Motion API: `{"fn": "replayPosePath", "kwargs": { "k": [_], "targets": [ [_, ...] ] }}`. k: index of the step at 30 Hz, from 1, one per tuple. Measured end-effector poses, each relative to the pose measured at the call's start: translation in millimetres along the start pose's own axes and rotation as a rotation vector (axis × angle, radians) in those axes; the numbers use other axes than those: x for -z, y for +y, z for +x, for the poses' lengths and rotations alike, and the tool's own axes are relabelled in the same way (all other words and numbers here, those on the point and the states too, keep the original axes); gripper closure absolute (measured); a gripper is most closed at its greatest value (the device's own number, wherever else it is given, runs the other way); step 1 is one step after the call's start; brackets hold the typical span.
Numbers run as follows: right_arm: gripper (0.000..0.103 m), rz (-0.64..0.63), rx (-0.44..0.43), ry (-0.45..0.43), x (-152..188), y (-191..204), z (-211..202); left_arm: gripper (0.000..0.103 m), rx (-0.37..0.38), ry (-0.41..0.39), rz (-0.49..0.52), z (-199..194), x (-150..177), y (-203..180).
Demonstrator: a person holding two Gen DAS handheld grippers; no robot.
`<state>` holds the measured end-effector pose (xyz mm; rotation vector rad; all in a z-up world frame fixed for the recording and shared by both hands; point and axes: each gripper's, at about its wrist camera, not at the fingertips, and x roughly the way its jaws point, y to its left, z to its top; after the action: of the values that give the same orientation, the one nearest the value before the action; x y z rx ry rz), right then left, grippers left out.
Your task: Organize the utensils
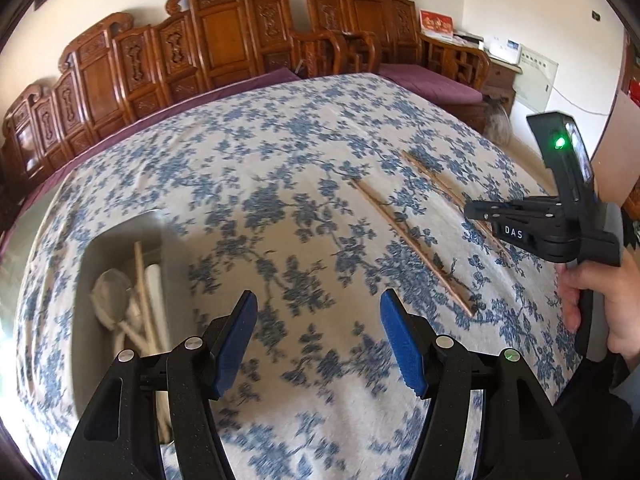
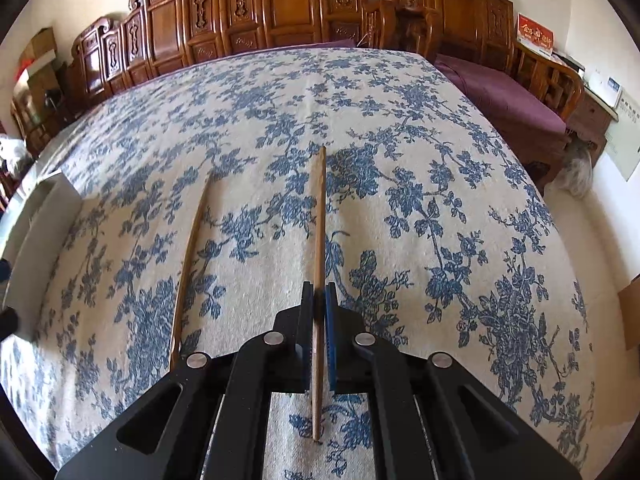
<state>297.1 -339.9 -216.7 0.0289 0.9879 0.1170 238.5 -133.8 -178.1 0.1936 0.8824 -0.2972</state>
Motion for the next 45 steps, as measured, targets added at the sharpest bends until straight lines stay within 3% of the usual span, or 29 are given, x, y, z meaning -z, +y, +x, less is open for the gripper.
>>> {"fn": "replayPosePath", "kwargs": {
  "k": [17,28,31,34,45],
  "targets": [
    [0.096,0.069,-0.039,-0.020,-4.2,-15.5,-1.3,0.042,0.070,0.052,0.009,73.5,-41.6,-36.1],
    [0.096,0.067,-0.041,-0.018,-2.0,-16.4,-0.9,0.071,0.141,0.099,0.027,96.1,-47.3,-67.4],
    [0.096,0.070,-0.039,-0.022,-1.7,-17.3,-1.5,0.077,0.137,0.112,0.045,97.7,-43.7,-73.4],
    [0.096,0.073,-0.038,-0.021,-1.3,-17.5,-1.6,0.091,0.113,0.141,0.067,101.0,-38.4,-76.1],
    [0.096,0.012,-0.069,-0.040,0.3,7.4,-8.7,0.099,0.067,0.176,0.034,79.9,-17.9,-37.2]
  ]
}}
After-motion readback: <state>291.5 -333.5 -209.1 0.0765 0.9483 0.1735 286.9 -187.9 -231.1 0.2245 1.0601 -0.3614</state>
